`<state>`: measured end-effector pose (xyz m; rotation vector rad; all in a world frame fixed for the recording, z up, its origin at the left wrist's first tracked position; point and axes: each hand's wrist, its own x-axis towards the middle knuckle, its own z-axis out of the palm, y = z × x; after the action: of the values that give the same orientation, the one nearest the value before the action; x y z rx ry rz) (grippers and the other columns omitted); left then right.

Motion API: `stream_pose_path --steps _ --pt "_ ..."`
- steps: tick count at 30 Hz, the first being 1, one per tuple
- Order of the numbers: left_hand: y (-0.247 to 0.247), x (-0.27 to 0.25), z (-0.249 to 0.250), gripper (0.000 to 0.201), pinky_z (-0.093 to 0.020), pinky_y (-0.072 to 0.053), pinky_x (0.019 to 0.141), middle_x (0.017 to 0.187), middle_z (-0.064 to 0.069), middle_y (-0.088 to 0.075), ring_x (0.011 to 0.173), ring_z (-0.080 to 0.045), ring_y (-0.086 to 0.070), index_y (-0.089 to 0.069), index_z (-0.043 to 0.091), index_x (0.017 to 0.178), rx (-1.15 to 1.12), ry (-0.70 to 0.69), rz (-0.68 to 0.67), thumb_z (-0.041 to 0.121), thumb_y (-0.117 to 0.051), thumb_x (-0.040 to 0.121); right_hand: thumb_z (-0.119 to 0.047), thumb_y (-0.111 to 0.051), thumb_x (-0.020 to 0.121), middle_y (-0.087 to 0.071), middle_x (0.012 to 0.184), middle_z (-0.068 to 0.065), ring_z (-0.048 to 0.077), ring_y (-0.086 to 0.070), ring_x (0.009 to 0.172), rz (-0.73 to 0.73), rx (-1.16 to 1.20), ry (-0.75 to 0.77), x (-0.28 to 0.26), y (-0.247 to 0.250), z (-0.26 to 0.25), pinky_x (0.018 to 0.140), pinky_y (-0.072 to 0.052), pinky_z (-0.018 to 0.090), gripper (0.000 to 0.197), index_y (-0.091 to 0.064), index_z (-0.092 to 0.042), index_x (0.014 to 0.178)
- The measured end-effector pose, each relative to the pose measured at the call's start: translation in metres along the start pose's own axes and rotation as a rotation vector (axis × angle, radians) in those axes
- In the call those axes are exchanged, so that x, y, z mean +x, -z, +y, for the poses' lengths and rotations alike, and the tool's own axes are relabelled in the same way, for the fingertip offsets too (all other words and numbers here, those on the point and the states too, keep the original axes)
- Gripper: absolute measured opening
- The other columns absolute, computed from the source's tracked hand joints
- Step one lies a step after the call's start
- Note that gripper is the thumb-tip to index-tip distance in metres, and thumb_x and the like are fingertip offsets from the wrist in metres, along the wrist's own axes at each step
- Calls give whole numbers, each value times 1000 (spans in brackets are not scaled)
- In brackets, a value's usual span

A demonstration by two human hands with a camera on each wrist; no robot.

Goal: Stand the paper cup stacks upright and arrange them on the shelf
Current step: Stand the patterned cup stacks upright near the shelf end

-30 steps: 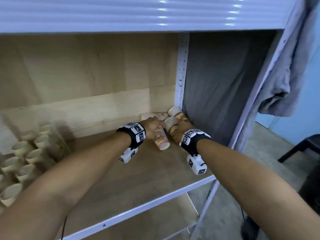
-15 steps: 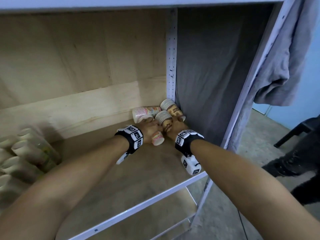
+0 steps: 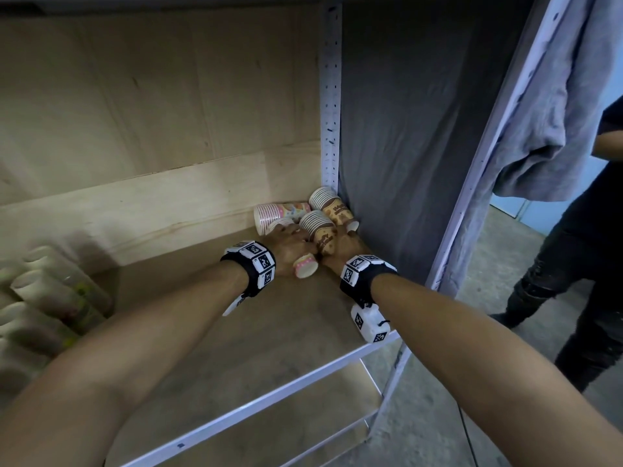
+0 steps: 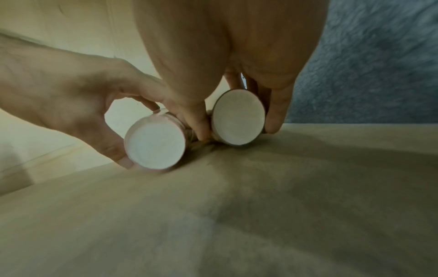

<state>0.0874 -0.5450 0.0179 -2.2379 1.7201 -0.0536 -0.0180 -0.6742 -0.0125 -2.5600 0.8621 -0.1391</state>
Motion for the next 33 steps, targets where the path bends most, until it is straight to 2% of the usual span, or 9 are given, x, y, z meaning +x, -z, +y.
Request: stream_pose_path --steps 7,12,15,19,22,24,27,31,33 --pt "11 -17 -3 56 -38 -45 91 122 2 -57 113 -22 -51 -57 29 123 -185 57 94 42 -75 72 -30 -64 82 -51 130 17 35 -57 113 61 67 -21 -4 13 -10 92 -48 38 64 -36 -10 136" --pt "23 -32 -12 56 -34 -52 84 115 0 -65 105 -23 -61 -58 25 120 -327 170 146 45 -76 70 -34 -62 82 -59 125 13 33 -60 111 135 63 47 -9 30 -24 93 -50 34 52 -52 -16 130" --pt "34 -45 -17 53 -33 -53 79 111 -2 -67 101 -26 -64 -58 23 116 -442 270 220 45 -74 70 -37 -57 81 -61 122 13 34 -61 108 161 62 70 -12 42 -35 92 -52 36 47 -56 -17 123" --pt "45 -64 -27 56 -30 -50 73 111 -4 -67 96 -26 -63 -56 26 115 -596 411 276 45 -78 67 -26 -59 83 -64 108 13 34 -65 98 183 -12 107 -20 56 -58 83 -56 37 32 -57 -11 111" --pt "52 -80 -39 50 -26 -47 68 106 -3 -66 92 -23 -62 -55 24 108 -659 492 250 42 -79 67 -30 -65 73 -63 110 10 32 -64 100 155 -86 150 -20 62 -79 83 -56 39 41 -57 -15 110" --pt "57 -93 -46 53 -30 -53 72 106 -2 -64 92 -22 -62 -54 25 108 -681 537 228 45 -79 65 -31 -68 69 -62 109 7 32 -62 104 87 -102 196 -21 66 -94 84 -54 38 46 -56 -15 111" --pt "60 -114 -57 57 -37 -56 79 111 -3 -63 95 -22 -62 -53 24 113 -715 600 209 41 -80 65 -30 -69 78 -62 111 8 28 -61 106 -17 -129 280 -24 72 -117 76 -43 27 43 -57 -11 115" --pt "58 -142 -71 56 -28 -46 76 126 -3 -57 103 -22 -57 -53 22 124 -700 659 185 30 -78 74 -40 -48 68 -59 98 9 27 -60 106 -51 -100 402 -34 62 -147 71 -33 21 55 -60 -3 108" --pt "57 -157 -75 55 -28 -44 77 131 -2 -52 110 -24 -55 -54 23 126 -667 685 143 29 -77 77 -34 -58 77 -60 102 9 27 -60 106 -85 -88 426 -37 53 -159 72 -34 22 42 -60 -6 107"
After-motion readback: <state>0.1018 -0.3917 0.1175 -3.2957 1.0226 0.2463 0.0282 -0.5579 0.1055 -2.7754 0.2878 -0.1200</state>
